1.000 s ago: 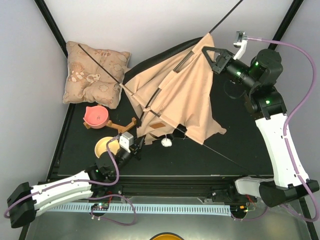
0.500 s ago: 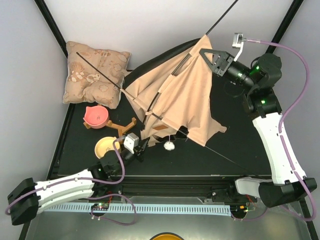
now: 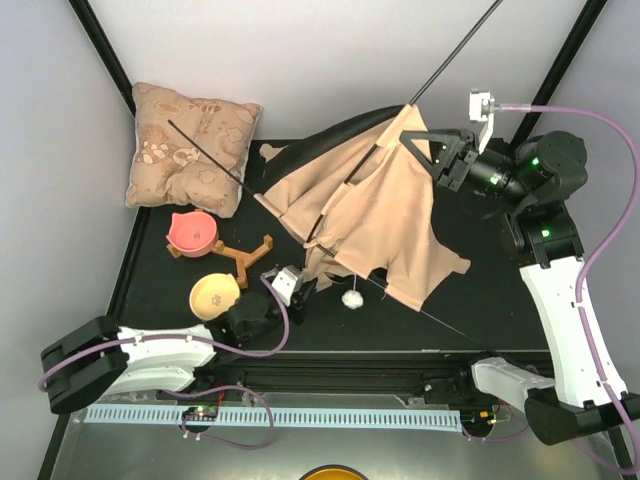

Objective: Set up the pet tent

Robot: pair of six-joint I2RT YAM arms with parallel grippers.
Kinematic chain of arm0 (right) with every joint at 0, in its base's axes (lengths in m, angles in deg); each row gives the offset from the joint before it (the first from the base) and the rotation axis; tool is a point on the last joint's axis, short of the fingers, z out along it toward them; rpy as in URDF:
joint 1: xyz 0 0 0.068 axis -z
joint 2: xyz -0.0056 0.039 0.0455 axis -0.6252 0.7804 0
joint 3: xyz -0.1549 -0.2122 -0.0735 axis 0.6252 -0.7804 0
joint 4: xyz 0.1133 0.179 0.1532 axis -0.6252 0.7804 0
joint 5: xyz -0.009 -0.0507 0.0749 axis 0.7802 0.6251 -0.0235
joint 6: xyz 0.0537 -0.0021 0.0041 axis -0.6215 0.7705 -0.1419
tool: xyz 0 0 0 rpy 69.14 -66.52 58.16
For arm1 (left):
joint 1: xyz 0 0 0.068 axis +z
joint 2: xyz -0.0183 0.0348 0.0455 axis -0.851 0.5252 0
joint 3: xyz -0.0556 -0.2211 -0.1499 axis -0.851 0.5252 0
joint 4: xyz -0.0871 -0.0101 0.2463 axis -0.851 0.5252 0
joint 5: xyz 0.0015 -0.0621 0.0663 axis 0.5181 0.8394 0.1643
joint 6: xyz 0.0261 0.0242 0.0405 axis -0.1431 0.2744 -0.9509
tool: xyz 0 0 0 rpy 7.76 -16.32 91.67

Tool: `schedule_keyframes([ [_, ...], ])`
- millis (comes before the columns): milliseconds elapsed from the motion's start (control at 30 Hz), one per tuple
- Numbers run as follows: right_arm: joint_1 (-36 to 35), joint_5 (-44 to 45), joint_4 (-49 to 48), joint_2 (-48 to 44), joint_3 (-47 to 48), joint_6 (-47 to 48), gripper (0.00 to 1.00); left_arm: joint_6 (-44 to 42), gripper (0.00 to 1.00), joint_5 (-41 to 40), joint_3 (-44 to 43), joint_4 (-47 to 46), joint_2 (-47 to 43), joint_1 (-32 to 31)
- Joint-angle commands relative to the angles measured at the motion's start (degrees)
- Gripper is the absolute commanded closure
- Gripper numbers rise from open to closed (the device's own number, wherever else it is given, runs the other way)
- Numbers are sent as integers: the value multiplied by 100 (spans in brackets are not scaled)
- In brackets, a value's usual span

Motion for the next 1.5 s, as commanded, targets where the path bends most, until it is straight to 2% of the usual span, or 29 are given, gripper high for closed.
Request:
schedule_keyframes([
  [0,-78,-76,96,-271,-506,514,99,267,99,116,-58,974,395,-88],
  [300,-506,-132,558,-779,-948,1257,96,128,98,-77,-331,1541,366,-92],
  [467,-558,-159,529,-971,-1195,1306,94,122,98,-134,-310,1640,264,-92],
  [733,-566,17,512,-1062,-996,1330,87,-2,98,-187,-292,1779,213,-92],
  [900,-560,279,400,-1101,-1011,1241,74,-166,99,-213,-437,2062,4,-100],
  [967,-559,281,370,-1099,-1030,1220,61,-210,98,-218,-515,2181,-84,-107],
  [1000,-558,286,356,-1101,-1026,1226,50,-233,98,-216,-530,2189,-122,-109],
  [1067,-560,304,369,-1099,-984,1262,42,-265,98,-214,-536,2181,-144,-109],
  [1467,-649,9,788,-729,-87,1589,23,-368,99,-239,-647,1930,457,-260],
])
